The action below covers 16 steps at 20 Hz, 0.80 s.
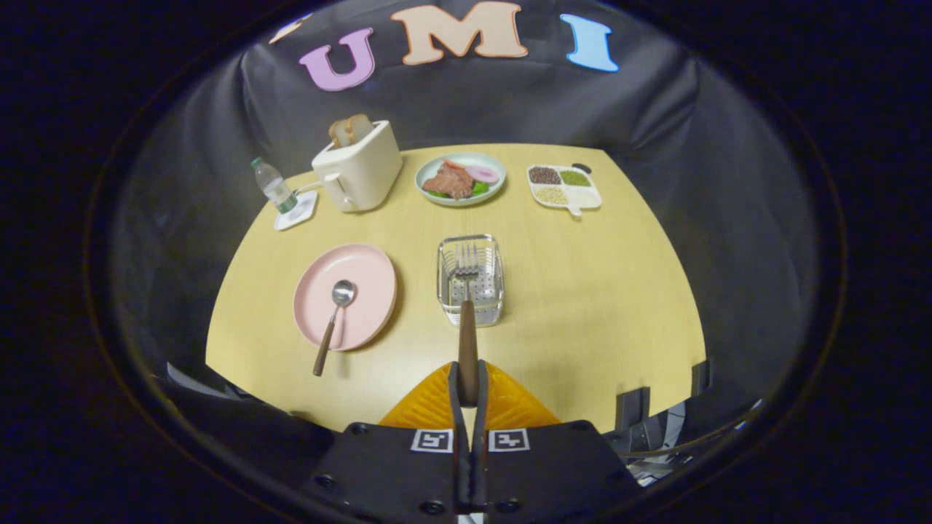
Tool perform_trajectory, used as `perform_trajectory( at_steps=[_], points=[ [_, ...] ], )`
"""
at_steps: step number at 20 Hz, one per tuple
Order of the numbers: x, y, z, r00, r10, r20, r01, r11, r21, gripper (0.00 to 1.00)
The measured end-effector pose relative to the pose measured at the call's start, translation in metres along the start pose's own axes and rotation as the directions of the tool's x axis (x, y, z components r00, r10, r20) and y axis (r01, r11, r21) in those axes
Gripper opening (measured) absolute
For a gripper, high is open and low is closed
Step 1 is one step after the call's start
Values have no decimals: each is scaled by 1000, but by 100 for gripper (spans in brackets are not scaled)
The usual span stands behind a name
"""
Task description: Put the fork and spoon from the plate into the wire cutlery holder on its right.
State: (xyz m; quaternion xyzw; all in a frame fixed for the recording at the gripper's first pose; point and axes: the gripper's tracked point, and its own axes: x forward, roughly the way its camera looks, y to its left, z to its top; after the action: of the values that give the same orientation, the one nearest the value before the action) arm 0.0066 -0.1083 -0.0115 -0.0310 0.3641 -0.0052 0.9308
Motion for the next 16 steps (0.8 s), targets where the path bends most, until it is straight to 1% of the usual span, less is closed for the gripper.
perform_trajectory(
  at_steps=[7, 11, 13, 14, 15, 16],
  points=[
    [20, -6, 1, 990, -24, -136, 23, 1000, -9, 4],
    [26, -5, 7, 985, -26, -172, 27, 1000, 2, 5],
    [27, -5, 10, 981, -30, -189, 31, 1000, -1, 6],
    [28, -5, 11, 981, -34, -193, 33, 999, -6, 10],
    [30, -6, 12, 981, -36, -192, 35, 999, -8, 10],
    [30, -4, 15, 982, -35, -188, 35, 999, -4, 12]
  ],
)
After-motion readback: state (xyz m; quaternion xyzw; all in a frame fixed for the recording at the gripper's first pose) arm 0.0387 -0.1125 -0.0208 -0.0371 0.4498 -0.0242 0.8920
